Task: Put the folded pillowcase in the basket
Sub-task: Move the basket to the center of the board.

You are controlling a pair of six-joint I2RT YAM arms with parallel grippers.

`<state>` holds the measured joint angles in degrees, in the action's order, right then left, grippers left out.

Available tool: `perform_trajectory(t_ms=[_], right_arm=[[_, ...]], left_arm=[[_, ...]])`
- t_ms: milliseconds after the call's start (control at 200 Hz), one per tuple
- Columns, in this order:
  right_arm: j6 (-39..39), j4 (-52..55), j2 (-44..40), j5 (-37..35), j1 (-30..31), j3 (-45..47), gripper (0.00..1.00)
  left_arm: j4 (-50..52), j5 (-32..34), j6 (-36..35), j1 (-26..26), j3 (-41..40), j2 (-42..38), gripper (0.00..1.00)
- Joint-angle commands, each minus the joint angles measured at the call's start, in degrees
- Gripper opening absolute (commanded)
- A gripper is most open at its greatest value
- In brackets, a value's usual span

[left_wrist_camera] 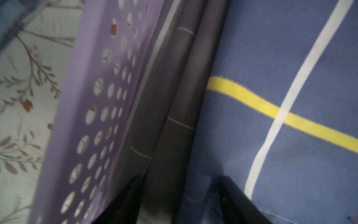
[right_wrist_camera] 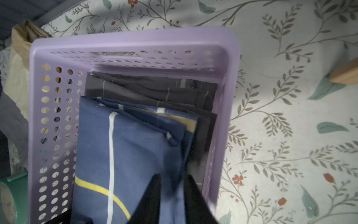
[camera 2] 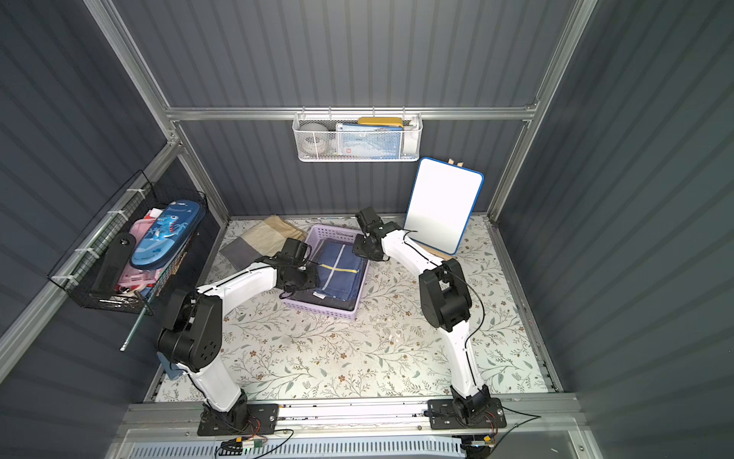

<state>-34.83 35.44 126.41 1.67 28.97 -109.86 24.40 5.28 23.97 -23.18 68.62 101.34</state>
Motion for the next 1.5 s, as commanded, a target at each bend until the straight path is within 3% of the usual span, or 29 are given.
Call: perform_trajectory(t_ms=[0,55,215,390,455,550,700,921,1056,1136,1246,1346,1496], right_arm=[[2.82,0.78,-1.7,-2.35,0.03,-1.13,0.46],[3.22,-0.35,-4.52,-2.37,0.09,0.42,0.49],[2.92,0.81,-13.26,-3.66,0.43,6.82,0.5],[0.22,-0.07,-20.49,-0.12,1.7,21.79,0.49],[0.33,-0.3,-21.82,0.16,3.55,25.15,0.48],[0.2,-2.01,-22.54,1.7,6.26,27.64,0.46],[0.88,-0.3,-20.14,0.4,8.46,26.33,0.43],[-2.06,4.54,-16.19,0.37,9.09,25.63,0.26],[-3.05,3.4,-17.97,-0.61,9.76,29.7,0.08],[-3.14,5.51,-19.14,-2.05,9.86,30.51,0.03],[-2.9,9.77,-23.17,-6.46,9.79,34.14,0.07],[-1.75,13.09,-30.12,-9.36,8.85,40.64,0.08],[0.36,15.26,-41.5,-7.79,3.92,51.6,0.09]], left_arm=[[0.65,2.06,-0.21,0.33,2.05,-3.79,0.95],[0.7,1.95,-0.24,0.33,2.27,-6.54,0.99],[2.42,3.11,0.0,0.33,3.43,-14.43,0.99],[1.24,3.29,2.24,0.33,-1.3,-19.94,1.0],[0.16,3.1,3.19,0.36,-3.4,-21.42,1.0],[-1.73,-2.23,1.41,0.55,-4.65,-23.19,0.99],[-1.04,-2.19,1.12,0.59,-3.84,-25.13,0.98],[2.99,-2.25,1.25,0.59,-3.18,-27.86,0.98],[3.72,-2.7,1.35,0.59,-3.74,-30.23,0.99],[3.94,-2.97,1.35,0.59,-3.66,-30.67,1.0],[4.16,-3.58,1.02,0.59,-2.85,-30.13,0.99],[3.68,-3.88,-0.56,0.59,-1.4,-28.32,1.0],[2.39,-3.88,-1.84,0.59,1.76,-23.34,0.99]])
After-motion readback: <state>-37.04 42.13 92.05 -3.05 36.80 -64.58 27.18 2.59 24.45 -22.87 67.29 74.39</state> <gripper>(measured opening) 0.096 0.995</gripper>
